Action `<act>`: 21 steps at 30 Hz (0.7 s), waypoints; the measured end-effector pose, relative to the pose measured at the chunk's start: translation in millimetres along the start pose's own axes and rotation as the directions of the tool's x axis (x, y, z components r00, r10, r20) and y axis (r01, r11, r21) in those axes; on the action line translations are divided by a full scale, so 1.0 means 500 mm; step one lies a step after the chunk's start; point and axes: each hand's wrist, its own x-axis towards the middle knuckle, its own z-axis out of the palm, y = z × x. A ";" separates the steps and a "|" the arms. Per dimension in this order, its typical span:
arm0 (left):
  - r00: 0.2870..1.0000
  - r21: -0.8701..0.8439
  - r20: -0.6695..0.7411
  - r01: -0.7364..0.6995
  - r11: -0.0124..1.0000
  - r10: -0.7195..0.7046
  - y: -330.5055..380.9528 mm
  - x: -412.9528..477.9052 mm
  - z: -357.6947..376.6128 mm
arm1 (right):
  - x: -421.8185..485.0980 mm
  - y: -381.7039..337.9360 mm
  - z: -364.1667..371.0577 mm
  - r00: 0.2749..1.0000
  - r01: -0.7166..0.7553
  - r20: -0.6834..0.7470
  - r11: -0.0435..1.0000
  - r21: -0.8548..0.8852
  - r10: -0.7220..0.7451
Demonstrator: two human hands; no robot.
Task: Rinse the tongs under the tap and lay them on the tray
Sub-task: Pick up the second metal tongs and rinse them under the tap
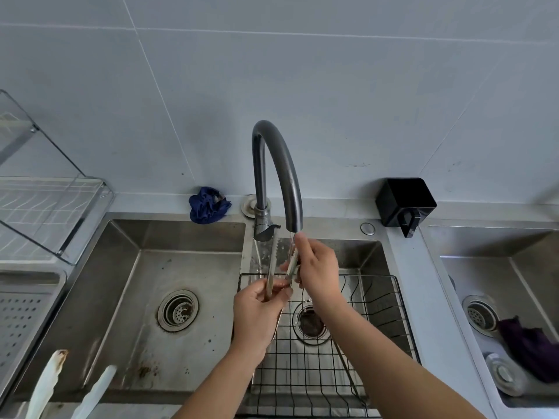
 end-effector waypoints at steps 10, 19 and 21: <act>0.994 -0.157 0.011 0.109 0.982 -0.108 0.000 0.023 -0.019 | -0.046 0.025 -0.008 0.938 -0.209 0.327 0.940 0.269 0.114; 0.977 -0.151 0.054 0.213 0.965 -0.207 0.010 0.062 -0.003 | -0.035 -0.008 -0.024 0.865 -0.108 0.499 0.953 0.285 -0.051; 0.968 -0.215 0.100 0.248 0.945 -0.232 0.015 0.068 0.001 | -0.040 -0.002 -0.015 0.853 -0.030 0.521 0.992 0.123 -0.039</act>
